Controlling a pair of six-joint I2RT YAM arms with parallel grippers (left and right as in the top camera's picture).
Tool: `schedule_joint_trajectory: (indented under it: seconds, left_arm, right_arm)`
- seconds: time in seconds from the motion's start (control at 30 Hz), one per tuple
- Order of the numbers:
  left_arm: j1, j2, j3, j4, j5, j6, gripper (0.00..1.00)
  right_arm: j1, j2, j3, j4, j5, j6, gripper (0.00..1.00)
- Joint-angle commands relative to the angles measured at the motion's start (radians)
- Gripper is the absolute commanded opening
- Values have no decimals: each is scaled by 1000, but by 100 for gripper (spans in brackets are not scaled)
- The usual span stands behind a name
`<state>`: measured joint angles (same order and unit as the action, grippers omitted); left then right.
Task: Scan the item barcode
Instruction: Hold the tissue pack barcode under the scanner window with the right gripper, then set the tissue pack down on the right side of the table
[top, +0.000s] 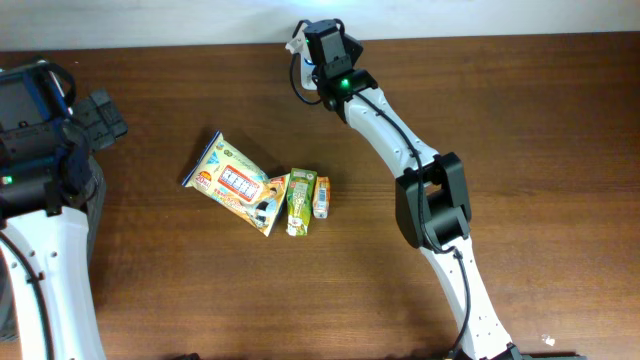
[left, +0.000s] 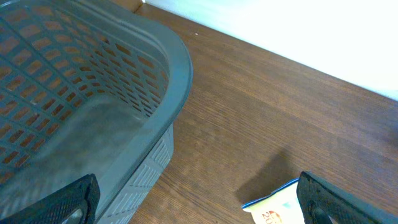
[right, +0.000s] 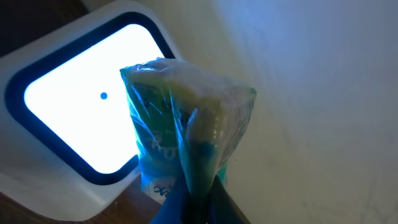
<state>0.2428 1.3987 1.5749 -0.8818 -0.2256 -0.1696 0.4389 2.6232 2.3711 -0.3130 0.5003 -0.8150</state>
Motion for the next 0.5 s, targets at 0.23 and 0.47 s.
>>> schedule_joint_trajectory:
  seconds: [0.23, 0.47]
  left_arm:
    - [3, -11, 12, 1, -7, 6, 99]
    - [3, -11, 12, 1, -7, 6, 99]
  right_arm:
    - [35, -133, 18, -42, -114, 181, 4]
    - [-117, -485, 18, -806, -492, 854, 4]
